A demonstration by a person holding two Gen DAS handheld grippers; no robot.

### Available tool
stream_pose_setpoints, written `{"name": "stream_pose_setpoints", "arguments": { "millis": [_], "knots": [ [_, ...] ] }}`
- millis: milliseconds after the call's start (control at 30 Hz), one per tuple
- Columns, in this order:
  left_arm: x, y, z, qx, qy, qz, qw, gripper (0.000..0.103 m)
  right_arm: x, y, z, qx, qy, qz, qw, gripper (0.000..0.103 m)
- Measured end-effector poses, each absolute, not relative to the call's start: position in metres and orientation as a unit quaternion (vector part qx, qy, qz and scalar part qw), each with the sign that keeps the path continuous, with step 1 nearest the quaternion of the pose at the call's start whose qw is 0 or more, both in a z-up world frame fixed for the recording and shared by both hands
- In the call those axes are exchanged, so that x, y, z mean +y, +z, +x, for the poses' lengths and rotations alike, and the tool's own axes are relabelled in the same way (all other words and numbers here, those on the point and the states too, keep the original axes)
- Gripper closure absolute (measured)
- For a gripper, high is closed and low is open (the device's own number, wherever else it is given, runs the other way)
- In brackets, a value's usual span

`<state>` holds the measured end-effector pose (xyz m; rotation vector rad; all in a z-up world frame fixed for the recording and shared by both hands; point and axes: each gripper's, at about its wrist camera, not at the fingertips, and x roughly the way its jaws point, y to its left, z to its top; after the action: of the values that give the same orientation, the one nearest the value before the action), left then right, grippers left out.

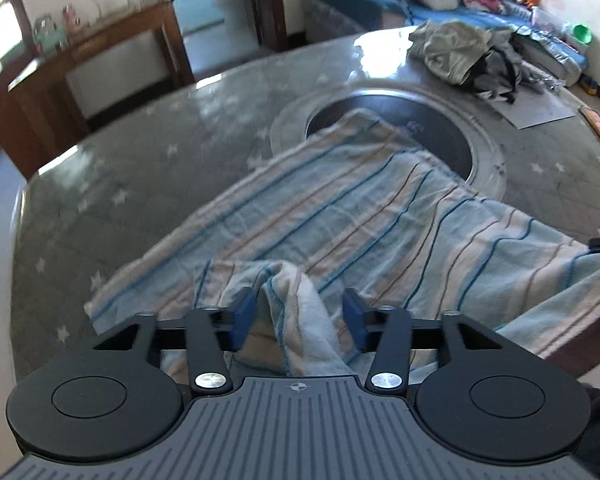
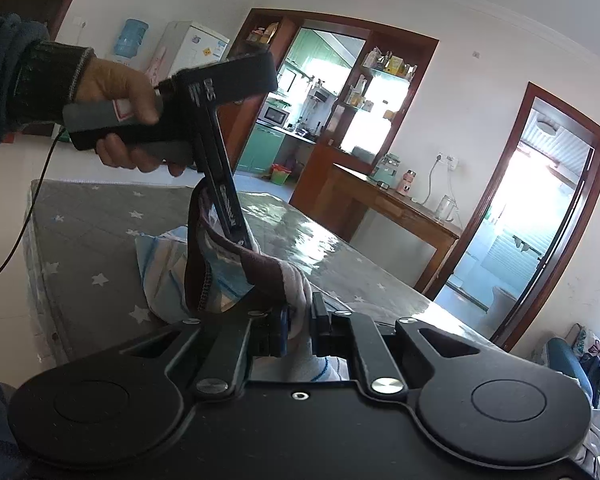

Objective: Fold clothes
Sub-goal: 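Lower the hanging shirt flat onto the table and open both grippers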

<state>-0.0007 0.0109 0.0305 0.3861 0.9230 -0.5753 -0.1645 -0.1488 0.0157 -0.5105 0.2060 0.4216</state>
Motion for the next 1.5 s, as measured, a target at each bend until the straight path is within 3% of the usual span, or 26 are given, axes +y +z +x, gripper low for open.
{"name": "stream_pose_setpoints", "arguments": {
  "millis": [100,333,700,967,1167,1500],
  "knots": [
    [0.022,0.029,0.007,0.448,-0.261,0.158,0.841,0.094,-0.151,0.019,-0.160,0.100,0.202,-0.252,0.941,0.092],
    [0.060,0.058,0.028,0.428,-0.228,0.031,0.874,0.099,-0.152,0.043,-0.125,0.094,0.185,-0.249,0.946,0.092],
    [0.087,0.205,0.071,0.252,-0.161,-0.102,0.949,0.099,-0.138,0.152,0.010,0.028,0.110,-0.278,0.954,0.092],
    [0.077,0.286,0.046,0.125,-0.133,-0.116,0.976,0.099,-0.136,0.216,0.027,-0.073,0.075,-0.302,0.948,0.092],
    [0.064,0.236,0.005,0.160,-0.109,-0.081,0.978,0.099,-0.147,0.177,-0.003,-0.055,0.102,-0.330,0.937,0.092],
    [0.081,0.069,-0.092,0.331,-0.088,-0.020,0.939,0.098,-0.146,0.041,-0.103,0.108,0.226,-0.395,0.884,0.092]
  ]
}}
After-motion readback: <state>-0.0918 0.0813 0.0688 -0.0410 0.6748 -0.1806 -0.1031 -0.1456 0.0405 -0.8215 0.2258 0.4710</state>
